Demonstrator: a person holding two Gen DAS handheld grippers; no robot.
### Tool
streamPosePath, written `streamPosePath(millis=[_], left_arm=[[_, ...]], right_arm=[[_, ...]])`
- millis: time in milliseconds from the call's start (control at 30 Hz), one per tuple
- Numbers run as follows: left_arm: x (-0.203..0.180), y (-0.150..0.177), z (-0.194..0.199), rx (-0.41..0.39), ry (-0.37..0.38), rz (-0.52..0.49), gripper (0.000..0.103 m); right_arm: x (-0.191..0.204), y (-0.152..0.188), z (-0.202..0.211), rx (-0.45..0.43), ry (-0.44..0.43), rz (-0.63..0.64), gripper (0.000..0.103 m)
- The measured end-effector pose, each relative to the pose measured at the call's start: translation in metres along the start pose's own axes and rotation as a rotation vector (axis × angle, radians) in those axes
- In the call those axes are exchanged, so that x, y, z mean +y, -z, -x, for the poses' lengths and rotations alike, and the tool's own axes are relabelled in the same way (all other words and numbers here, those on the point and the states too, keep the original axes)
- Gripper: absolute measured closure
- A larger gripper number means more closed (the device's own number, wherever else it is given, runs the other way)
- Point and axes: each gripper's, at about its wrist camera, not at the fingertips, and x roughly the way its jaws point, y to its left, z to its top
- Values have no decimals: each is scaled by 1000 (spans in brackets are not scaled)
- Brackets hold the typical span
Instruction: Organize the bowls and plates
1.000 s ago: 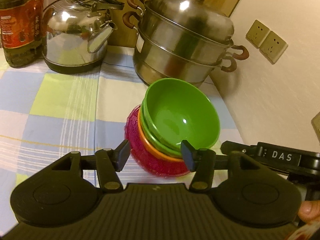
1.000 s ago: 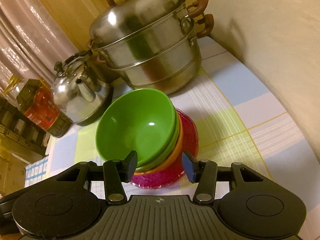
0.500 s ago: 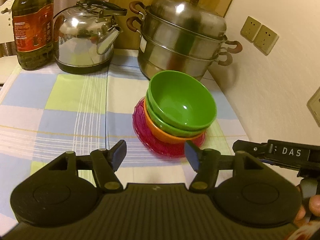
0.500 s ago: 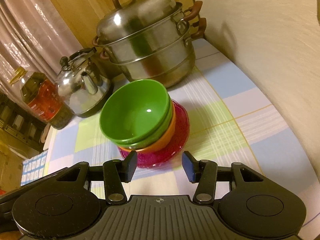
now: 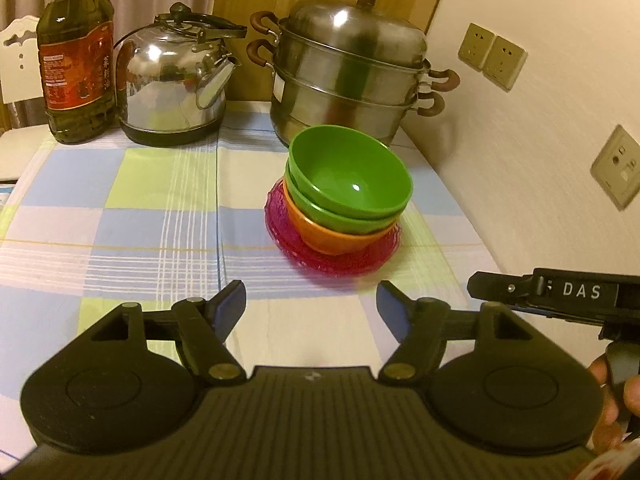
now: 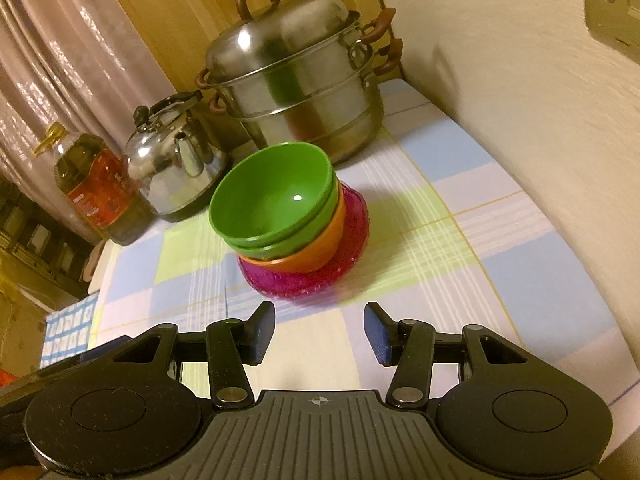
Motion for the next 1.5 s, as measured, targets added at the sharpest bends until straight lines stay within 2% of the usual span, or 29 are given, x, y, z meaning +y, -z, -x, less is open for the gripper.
streamPosePath(millis=[167, 367, 767, 967, 1233, 1500], left_arm=[[-2, 14, 16, -7, -45, -7, 34], [-3, 31, 35, -13, -65, -17, 34], [-10, 63, 65, -18, -65, -43, 34], [-11, 76, 79, -29, -62, -23, 35], [-9, 90, 90, -26, -45, -6, 35], [-12, 106, 97, -12, -52, -33, 35]], right_arm=[[6, 17, 13, -16, 25, 53, 53], [16, 43, 29, -29, 40, 124, 53], [25, 83, 57, -33, 39, 148, 53], [24, 99, 70, -50, 60, 162, 53], [24, 115, 86, -70, 64, 185, 53], [29, 129, 96, -66, 51, 205, 53]])
